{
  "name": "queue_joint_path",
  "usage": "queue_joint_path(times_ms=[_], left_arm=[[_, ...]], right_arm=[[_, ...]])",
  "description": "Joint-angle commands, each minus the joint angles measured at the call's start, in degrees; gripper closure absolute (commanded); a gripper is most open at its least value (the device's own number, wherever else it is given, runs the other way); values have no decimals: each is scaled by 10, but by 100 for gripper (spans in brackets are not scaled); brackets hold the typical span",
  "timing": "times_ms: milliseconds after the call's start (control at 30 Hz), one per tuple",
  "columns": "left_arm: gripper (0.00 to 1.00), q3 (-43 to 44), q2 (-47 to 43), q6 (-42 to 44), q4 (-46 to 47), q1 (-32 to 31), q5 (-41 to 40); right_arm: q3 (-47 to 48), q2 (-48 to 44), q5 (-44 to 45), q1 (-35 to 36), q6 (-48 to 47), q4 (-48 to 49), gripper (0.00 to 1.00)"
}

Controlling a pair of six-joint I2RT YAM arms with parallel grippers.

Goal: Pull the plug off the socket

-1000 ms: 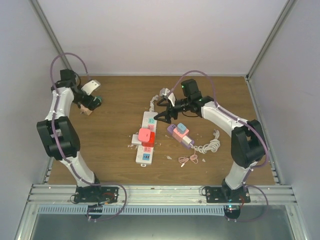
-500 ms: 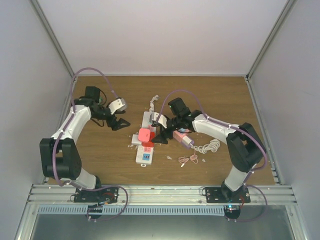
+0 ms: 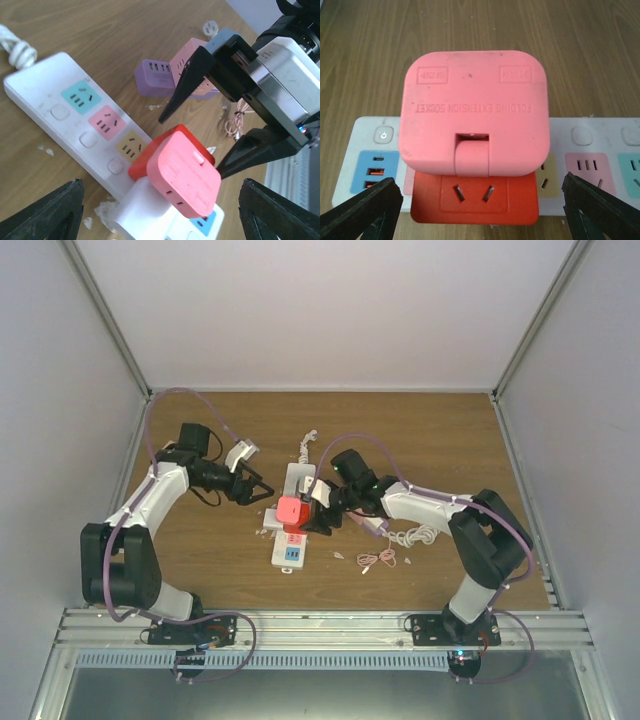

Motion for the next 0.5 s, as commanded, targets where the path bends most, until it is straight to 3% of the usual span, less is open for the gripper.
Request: queue_joint_path(times_ms=[0,333,467], left_arm=[[15,-34,-21,-106,20,-4,16],[19,-42,-2,-163,20,-26,14],[21,-43,8,-171,19,-38,14]], right_arm=[[-14,-8,25,7,21,56,13],[-32,0,16,13,20,86,33],[-27,5,15,22,17,88,34]])
